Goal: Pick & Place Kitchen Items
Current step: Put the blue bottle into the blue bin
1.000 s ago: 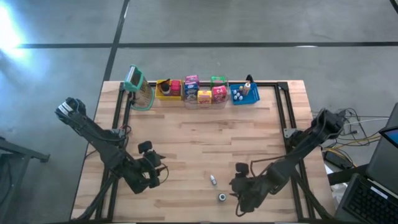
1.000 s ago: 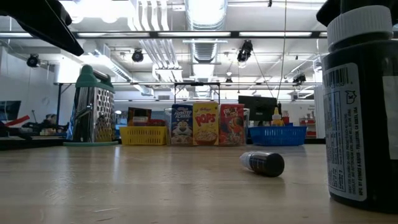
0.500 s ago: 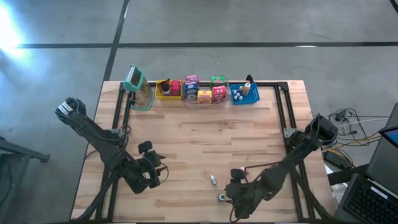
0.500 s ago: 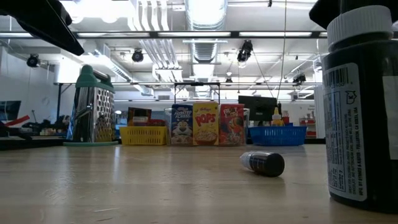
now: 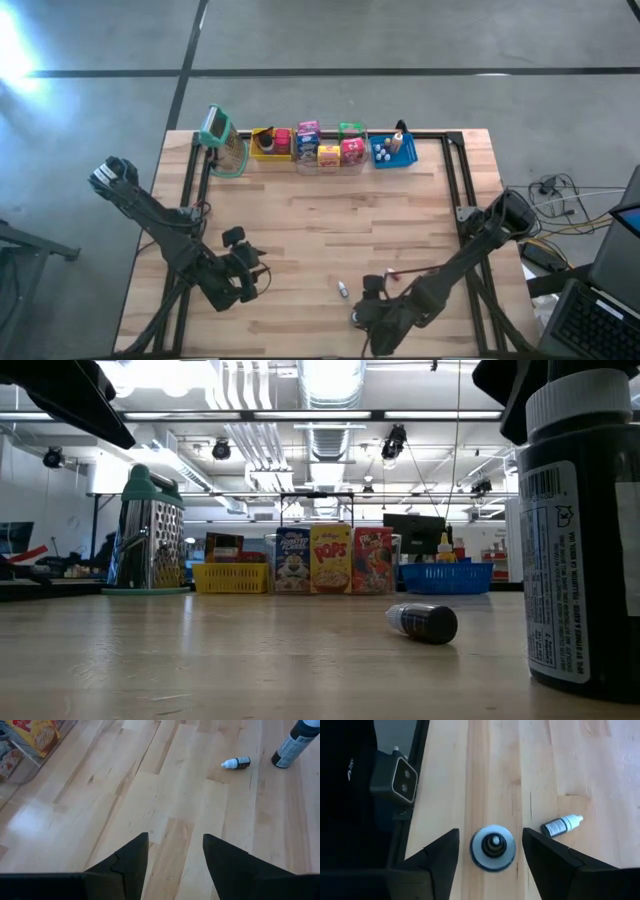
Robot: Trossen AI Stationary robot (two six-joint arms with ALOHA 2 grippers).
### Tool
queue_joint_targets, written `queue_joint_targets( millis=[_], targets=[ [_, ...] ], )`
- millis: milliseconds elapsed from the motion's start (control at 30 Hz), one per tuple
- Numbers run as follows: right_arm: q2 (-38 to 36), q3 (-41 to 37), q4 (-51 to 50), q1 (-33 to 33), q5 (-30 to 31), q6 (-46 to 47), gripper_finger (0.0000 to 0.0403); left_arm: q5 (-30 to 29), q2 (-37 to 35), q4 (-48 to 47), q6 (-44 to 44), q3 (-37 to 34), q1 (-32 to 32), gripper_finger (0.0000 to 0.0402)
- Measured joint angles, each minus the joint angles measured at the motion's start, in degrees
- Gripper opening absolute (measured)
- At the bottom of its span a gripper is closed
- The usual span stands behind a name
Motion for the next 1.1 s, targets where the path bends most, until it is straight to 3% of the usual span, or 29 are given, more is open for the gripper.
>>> queue_joint_targets(
  millis=[567,767,1100],
  targets=[
    [0.53,-0.41,-0.04,-0.38,-0.24,0.27,0.0114,0.04,0.00,0.00,0.00,-0.02,-0.04,0.0195],
    [0.53,-0.28,-0.36,-0.38,0.20,-0.03,0.0112,0.07,0.00,-0.01,0.00,-0.02,-0.04,0.0195],
    [-6.36,1.95,-17.38,-1.60,2.77,0.25,0.0110,0.20,0.00,0.00,0.00,-0.04,-0.04,0.0195]
  ],
)
